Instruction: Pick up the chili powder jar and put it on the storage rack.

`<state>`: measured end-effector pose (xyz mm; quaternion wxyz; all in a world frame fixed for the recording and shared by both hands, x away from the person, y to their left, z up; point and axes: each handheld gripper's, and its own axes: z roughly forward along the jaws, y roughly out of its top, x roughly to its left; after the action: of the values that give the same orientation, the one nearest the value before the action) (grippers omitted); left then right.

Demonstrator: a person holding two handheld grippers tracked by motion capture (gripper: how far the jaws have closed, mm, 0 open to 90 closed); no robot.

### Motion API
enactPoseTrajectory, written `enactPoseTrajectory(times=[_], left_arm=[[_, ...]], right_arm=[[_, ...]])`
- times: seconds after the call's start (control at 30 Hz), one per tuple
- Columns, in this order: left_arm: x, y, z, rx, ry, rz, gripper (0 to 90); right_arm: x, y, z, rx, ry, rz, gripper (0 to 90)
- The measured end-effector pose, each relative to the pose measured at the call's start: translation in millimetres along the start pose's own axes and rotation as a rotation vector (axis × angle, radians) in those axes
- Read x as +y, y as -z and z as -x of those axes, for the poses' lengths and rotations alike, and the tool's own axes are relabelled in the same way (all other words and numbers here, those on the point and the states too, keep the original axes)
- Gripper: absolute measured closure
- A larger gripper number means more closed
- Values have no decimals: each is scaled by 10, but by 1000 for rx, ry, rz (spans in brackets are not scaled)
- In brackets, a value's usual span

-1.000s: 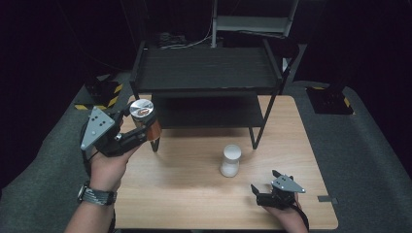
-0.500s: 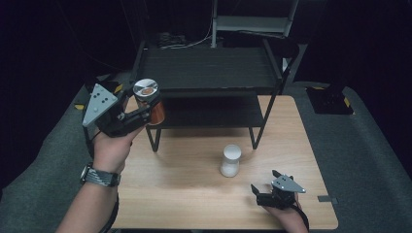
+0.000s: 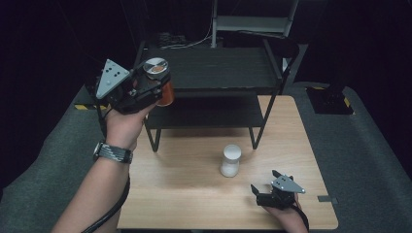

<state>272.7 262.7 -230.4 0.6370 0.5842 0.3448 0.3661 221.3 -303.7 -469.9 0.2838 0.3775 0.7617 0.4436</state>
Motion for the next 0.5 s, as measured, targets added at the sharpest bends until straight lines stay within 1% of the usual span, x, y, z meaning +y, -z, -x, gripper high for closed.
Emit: enactPoseTrajectory(times=[0.03, 0.1, 0.13, 0.3, 0.43, 0.5], left_arm=[[1, -30, -3, 1, 5, 3, 349], [14, -90, -2, 10, 0, 2, 349], [19, -122, 0, 15, -4, 1, 349], [37, -283, -16, 31, -21, 1, 349], [35, -404, -17, 40, -20, 2, 349], [35, -468, -23, 39, -13, -5, 349]], right_arm=[[-1, 1, 1, 0, -1, 0, 17], [-2, 2, 1, 1, -3, 1, 16], [-8, 2, 1, 0, 2, 5, 17], [-13, 8, 2, 0, -6, 7, 16], [-9, 7, -5, -2, -2, 5, 17], [-6, 3, -5, -1, 5, 4, 17]])
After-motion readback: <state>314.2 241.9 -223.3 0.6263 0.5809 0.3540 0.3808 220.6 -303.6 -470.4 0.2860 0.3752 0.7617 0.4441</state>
